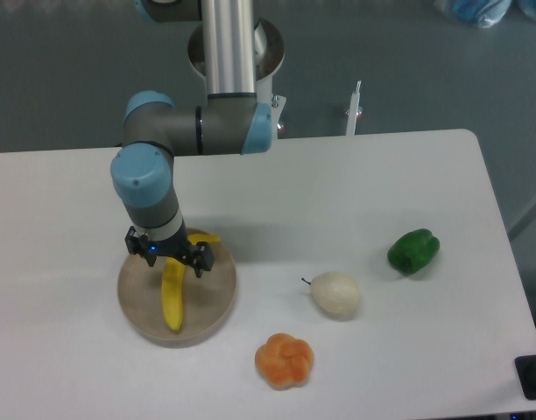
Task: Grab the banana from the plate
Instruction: 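Close the gripper on the banana's stem end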
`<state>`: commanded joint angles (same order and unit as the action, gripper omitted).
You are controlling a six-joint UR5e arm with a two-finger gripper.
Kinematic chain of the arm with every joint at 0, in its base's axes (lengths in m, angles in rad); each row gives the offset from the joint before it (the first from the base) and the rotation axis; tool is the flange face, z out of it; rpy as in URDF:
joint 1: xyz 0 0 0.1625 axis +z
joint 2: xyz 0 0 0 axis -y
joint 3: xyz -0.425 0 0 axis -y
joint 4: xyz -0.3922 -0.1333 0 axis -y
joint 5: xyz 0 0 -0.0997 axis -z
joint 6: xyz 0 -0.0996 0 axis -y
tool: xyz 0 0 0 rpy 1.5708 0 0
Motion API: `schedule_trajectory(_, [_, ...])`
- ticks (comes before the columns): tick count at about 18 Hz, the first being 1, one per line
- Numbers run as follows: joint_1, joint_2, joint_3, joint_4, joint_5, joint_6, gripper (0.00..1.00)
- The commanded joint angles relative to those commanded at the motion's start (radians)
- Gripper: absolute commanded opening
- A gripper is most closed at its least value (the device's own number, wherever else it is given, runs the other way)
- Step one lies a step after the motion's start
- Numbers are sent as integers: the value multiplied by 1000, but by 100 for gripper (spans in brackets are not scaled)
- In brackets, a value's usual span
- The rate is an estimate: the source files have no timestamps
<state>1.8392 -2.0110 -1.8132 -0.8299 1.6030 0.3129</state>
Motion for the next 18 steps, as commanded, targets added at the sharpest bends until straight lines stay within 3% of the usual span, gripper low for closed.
schedule_trajectory(7, [-2,-28,2,14,2,2,100])
schedule_trajectory(8, [-2,-28,3,12,2,0,85])
schedule_trajectory(9, [-2,-25,2,12,2,3,53])
schedule_trajectory(10, [-2,-26,2,14,2,11,33])
schedule_trajectory(11, [-2,-26,2,14,2,14,22])
schedule_trajectory(13, [-2,-26,5,12,0,17,13])
schedule_trajectory(18, [2,-14,11,11,-2,17,13])
